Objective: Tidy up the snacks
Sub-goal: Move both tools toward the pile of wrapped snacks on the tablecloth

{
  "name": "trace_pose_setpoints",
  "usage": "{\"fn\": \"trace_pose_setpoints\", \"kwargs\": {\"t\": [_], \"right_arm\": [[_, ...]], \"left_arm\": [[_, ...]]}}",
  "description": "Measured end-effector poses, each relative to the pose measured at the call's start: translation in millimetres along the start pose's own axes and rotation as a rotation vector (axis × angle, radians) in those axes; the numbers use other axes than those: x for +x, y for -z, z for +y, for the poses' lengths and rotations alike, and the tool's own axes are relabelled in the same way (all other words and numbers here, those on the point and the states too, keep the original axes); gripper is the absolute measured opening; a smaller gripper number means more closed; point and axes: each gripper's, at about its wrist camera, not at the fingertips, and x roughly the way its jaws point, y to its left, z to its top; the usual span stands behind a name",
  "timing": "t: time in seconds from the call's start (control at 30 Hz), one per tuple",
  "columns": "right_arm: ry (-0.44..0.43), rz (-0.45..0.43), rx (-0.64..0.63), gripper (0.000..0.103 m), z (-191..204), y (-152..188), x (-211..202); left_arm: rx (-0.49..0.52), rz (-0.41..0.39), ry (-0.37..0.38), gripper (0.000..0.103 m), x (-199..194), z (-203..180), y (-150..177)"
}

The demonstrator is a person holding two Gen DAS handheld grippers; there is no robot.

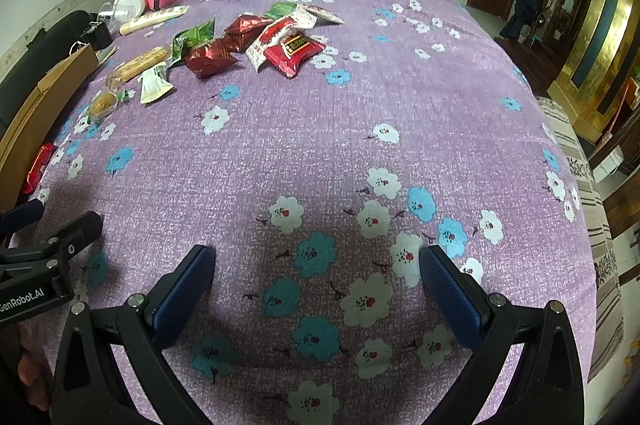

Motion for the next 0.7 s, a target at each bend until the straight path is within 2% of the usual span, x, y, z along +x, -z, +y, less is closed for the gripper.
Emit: {"fn": "trace_pose_setpoints", "kwargs": {"t": [0.2,0.47,0.7], "right_arm": [[-0.049,0.003,0.041,0.103,1,-5,-9],[-0.060,-0.060,0.033,0.103,3,-24,-33],[-0.066,-0.074,0.035,0.103,3,-32,-38]], "left_arm": [[0.013,-0.029,-0.006,0.103,-10,1,-3],[-0.004,-0.085,-0.003,0.103,-29,7,-21],[-0.002,-0.089,-0.015,0.103,-32,7,-25]]}}
